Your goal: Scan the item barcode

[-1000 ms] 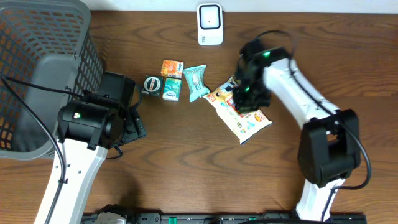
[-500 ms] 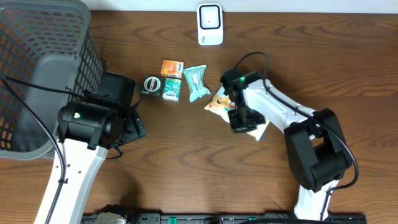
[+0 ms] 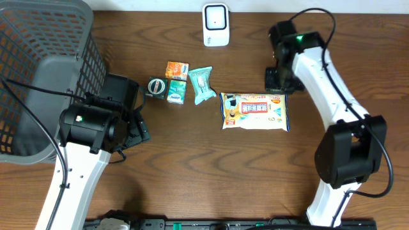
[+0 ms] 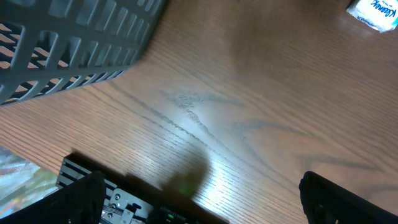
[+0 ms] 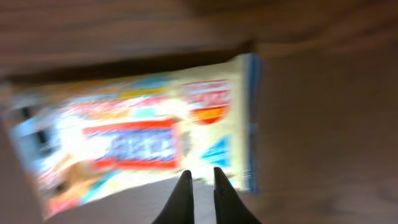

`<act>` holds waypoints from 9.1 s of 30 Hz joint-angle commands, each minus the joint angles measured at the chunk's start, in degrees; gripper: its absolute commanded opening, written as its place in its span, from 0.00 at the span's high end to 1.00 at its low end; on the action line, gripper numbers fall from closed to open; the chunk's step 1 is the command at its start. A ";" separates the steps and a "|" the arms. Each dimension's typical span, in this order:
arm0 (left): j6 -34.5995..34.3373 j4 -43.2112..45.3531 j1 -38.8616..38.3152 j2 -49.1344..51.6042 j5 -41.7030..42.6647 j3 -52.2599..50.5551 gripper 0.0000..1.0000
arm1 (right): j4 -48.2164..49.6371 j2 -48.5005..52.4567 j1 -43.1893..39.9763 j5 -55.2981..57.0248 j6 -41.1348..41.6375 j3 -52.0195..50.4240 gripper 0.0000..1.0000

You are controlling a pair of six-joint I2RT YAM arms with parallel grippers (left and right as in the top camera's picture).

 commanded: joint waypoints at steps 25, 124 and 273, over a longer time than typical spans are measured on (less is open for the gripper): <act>-0.72 -0.24 0.28 -0.09 0.31 0.02 0.03 | 21.94 0.20 1.55 9.55 -0.09 -23.78 0.85; -0.72 -0.24 0.28 -0.09 0.28 0.02 0.02 | 36.46 10.01 -7.56 -30.21 -4.76 -16.61 0.10; -0.72 -0.22 0.28 -0.09 0.31 0.02 0.02 | 38.03 8.11 22.77 38.05 -19.87 -16.63 0.01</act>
